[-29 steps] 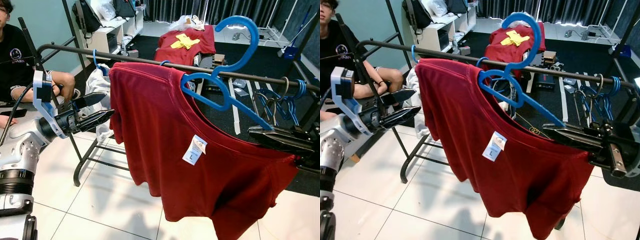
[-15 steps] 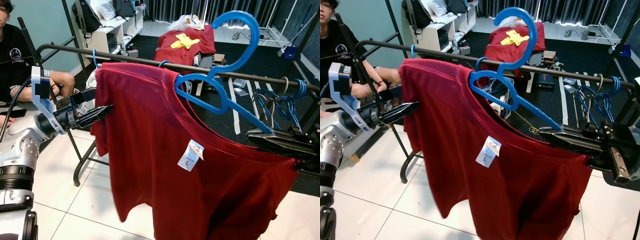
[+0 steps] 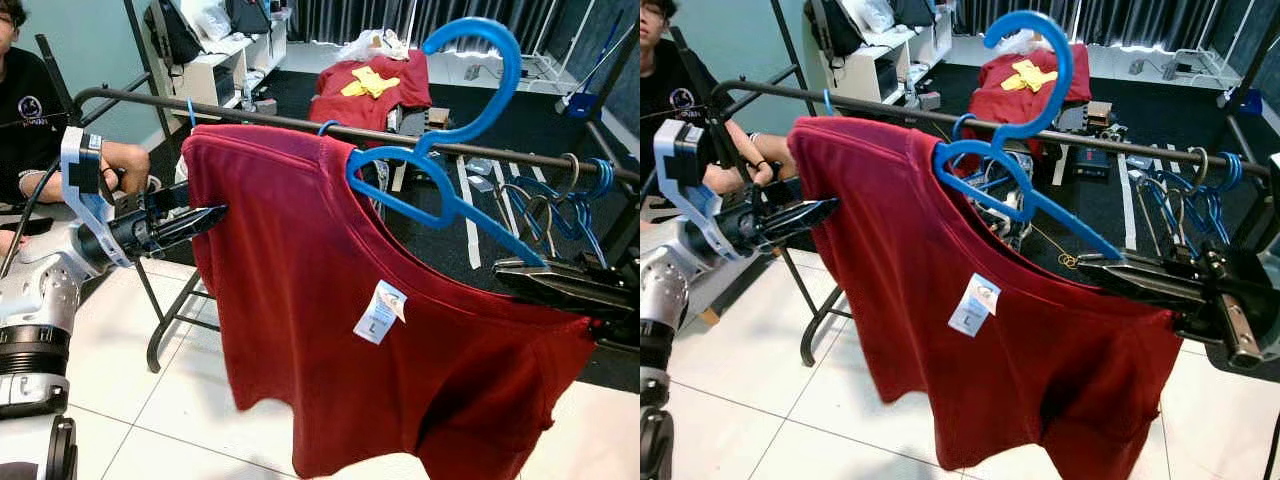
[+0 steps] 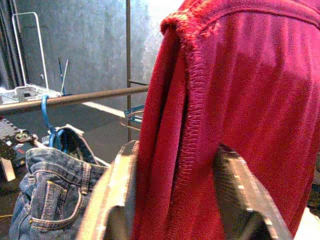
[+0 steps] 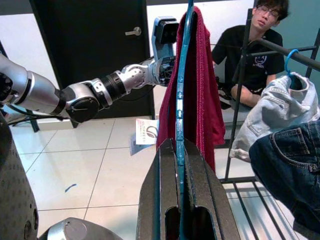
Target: Hang hanger
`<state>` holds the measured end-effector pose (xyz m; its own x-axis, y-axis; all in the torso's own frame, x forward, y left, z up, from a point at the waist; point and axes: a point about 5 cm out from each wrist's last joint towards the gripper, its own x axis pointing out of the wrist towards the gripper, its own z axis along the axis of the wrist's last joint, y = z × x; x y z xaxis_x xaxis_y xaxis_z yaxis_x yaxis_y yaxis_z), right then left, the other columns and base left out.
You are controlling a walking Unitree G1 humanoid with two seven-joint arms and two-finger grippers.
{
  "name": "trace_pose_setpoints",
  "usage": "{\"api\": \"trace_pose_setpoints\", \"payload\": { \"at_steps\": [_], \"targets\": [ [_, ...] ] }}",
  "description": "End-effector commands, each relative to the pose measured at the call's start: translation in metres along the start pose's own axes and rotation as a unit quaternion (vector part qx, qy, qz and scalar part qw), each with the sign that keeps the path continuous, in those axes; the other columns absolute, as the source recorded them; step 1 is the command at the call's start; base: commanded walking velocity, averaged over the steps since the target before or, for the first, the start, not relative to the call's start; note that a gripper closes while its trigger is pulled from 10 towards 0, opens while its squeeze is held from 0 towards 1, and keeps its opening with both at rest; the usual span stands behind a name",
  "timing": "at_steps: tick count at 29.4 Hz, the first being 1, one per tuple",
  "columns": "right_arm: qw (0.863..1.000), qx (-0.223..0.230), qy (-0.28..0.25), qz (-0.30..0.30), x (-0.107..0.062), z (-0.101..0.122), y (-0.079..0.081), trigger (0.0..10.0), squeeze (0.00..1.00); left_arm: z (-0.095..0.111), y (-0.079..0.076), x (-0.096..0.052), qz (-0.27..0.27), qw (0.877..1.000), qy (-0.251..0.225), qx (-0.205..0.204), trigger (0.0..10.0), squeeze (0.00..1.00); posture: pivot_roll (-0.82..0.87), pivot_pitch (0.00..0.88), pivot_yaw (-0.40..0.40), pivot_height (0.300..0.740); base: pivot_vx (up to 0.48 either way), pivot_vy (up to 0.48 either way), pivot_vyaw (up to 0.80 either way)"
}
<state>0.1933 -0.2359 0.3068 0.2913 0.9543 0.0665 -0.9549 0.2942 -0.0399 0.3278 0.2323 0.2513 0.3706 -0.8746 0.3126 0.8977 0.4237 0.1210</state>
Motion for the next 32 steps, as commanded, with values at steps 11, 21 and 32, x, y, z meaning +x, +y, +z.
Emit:
{"api": "trace_pose_setpoints", "payload": {
  "at_steps": [11, 21, 32],
  "targets": [
    [1.000, -0.016, 0.007, -0.013, -0.002, 0.004, 0.000, 0.0, 0.00, 0.016, 0.016, -0.009, 0.071, 0.996, -0.006, 0.050, 0.0, 0.00, -0.06, 0.029, 0.023, 0.740, 0.000, 0.000, 0.00],
    [0.994, 0.020, 0.066, -0.087, -0.014, -0.027, -0.008, 0.0, 0.00, 0.038, 0.036, -0.017, 0.183, 0.977, -0.042, 0.103, 0.0, 0.00, -0.07, 0.032, 0.025, 0.740, 0.000, 0.000, 0.00],
    [0.992, 0.036, 0.064, -0.107, -0.018, -0.037, -0.005, 0.0, 0.00, 0.062, 0.061, -0.039, 0.358, 0.921, -0.084, 0.128, 0.0, 0.00, -0.08, 0.031, 0.030, 0.740, 0.000, 0.000, 0.00]
  ]
}}
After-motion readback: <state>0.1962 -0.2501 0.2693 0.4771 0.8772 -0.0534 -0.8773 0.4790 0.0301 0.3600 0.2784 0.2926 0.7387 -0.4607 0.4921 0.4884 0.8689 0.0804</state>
